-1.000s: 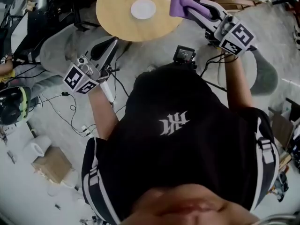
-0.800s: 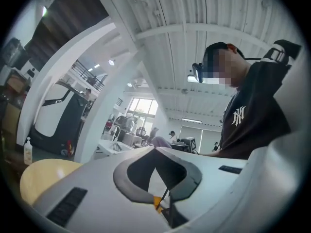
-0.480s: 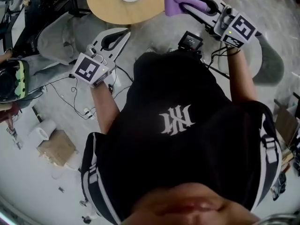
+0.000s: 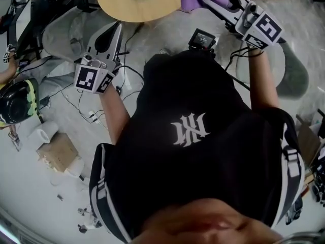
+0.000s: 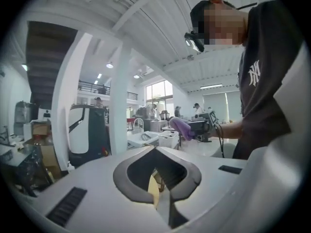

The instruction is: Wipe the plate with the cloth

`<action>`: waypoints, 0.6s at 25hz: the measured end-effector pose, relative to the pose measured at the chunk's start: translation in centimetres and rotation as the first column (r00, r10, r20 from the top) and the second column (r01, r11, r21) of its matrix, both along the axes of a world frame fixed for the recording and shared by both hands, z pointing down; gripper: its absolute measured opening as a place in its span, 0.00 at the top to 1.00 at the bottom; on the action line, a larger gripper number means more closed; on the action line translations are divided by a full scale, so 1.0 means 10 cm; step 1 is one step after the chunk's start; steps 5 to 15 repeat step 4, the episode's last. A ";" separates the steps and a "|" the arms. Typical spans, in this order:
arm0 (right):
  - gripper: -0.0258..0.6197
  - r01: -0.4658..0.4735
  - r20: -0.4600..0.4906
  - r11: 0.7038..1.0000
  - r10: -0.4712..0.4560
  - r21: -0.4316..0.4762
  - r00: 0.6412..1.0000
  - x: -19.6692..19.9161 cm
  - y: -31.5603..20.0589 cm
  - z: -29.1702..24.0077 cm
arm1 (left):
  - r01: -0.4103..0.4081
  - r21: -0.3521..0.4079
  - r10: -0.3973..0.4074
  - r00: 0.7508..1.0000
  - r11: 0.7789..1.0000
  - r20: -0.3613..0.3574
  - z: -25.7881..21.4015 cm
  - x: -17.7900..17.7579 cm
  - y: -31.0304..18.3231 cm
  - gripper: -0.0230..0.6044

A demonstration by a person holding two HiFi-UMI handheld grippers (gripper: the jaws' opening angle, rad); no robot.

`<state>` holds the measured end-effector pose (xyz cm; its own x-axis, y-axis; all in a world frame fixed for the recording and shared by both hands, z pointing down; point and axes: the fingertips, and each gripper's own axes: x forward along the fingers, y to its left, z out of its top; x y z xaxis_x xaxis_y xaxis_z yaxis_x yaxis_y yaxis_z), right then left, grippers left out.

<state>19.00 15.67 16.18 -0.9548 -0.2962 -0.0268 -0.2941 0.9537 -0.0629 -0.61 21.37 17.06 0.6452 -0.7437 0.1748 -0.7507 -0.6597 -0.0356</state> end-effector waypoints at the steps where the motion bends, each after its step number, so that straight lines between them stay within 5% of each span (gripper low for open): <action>1: 0.83 0.005 -0.003 1.000 -0.005 -0.002 1.000 -0.01 0.00 0.03 | 0.032 -0.004 -0.032 0.999 0.999 -0.012 0.01 -0.06 -0.02 0.94; 15: 0.83 0.018 -0.012 1.000 -0.018 -0.012 1.000 -0.04 0.00 0.13 | 0.066 -0.036 -0.068 0.997 0.997 -0.049 0.08 -0.14 -0.04 0.94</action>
